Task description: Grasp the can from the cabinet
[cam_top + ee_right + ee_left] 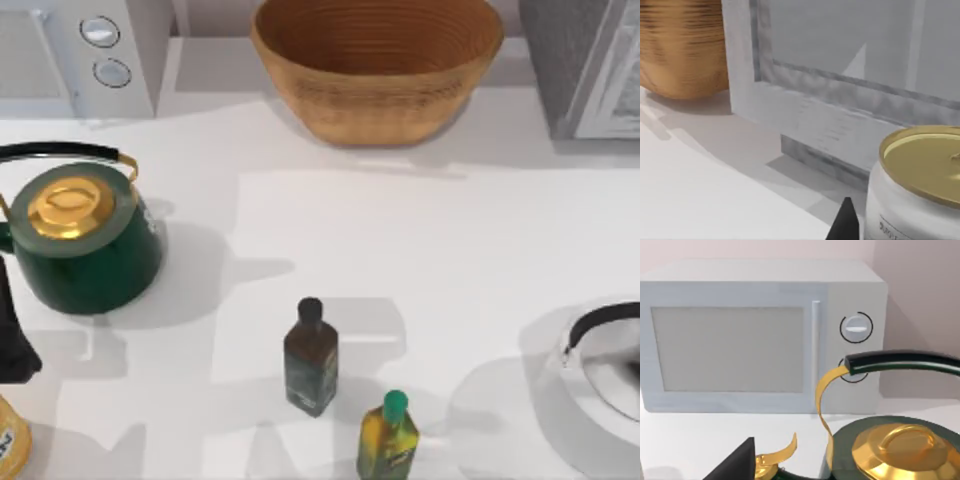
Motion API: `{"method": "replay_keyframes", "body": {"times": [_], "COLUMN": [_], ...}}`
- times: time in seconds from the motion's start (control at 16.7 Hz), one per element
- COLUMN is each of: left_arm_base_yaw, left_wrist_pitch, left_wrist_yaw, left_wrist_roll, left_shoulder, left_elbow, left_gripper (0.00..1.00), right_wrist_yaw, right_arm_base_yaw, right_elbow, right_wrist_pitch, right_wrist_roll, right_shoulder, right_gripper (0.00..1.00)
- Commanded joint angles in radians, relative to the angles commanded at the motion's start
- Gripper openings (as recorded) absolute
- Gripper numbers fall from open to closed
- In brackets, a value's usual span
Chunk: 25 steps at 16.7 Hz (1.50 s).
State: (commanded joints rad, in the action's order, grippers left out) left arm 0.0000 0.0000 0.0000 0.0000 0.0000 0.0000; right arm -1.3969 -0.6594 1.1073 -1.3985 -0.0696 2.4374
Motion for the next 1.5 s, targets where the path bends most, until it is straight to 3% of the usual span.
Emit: {"method": "replay_keyframes", "body": {"times": [0.84,1.5], "left_arm_base_yaw": [0.0,0.0], "left_wrist_pitch": [0.0,0.0], "left_wrist_yaw": [0.0,0.0], "left_wrist_roll": [0.0,0.0], "left_shoulder": [0.0,0.0], "left_elbow": [0.0,0.0], "left_gripper": [1.0,1.0], "right_wrist_yaw": [0.056,0.056], "right_arm_base_yaw": [0.057,0.057], "right_elbow": [0.025,0.025], "right_wrist_pitch": [0.019,0.019], "right_wrist_roll": [0.02,0.02], "right_shoulder": [0.026,0.026], "right_gripper": [0.0,0.83]}}
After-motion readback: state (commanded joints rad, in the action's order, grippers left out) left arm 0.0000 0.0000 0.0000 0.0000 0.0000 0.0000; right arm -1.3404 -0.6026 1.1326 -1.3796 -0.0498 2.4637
